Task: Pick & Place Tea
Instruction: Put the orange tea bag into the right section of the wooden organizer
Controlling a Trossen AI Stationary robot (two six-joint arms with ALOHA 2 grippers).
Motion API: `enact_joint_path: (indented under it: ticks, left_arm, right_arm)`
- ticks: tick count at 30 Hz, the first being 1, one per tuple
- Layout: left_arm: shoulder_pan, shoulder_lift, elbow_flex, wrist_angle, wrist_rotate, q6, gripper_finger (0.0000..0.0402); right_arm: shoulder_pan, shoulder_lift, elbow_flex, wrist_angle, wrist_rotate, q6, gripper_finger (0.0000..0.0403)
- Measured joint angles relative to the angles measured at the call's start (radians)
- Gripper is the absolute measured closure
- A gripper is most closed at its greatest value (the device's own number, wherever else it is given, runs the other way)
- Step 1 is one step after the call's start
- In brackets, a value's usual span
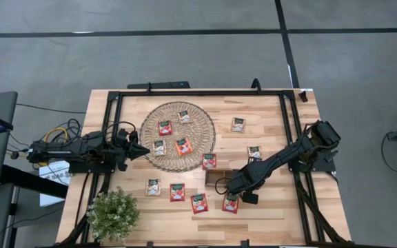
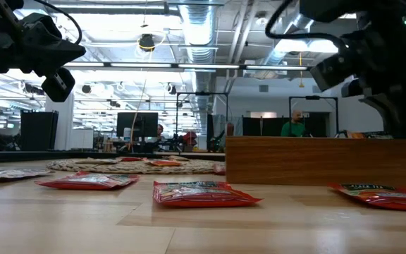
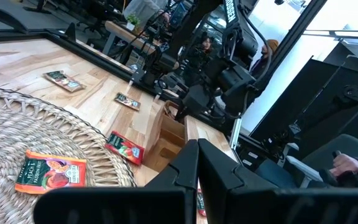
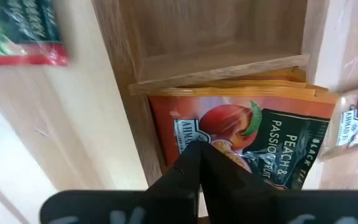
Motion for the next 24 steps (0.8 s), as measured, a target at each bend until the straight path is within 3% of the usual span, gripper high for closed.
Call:
enact_joint_path:
  ticks: [24]
  left_arm:
    - [0.000,0.000,0.000,0.000,0.000,0.000,0.0402]
  right_arm:
    - [0.000,-0.003,0.054,-0.044,0.055,-0.054,0.0403]
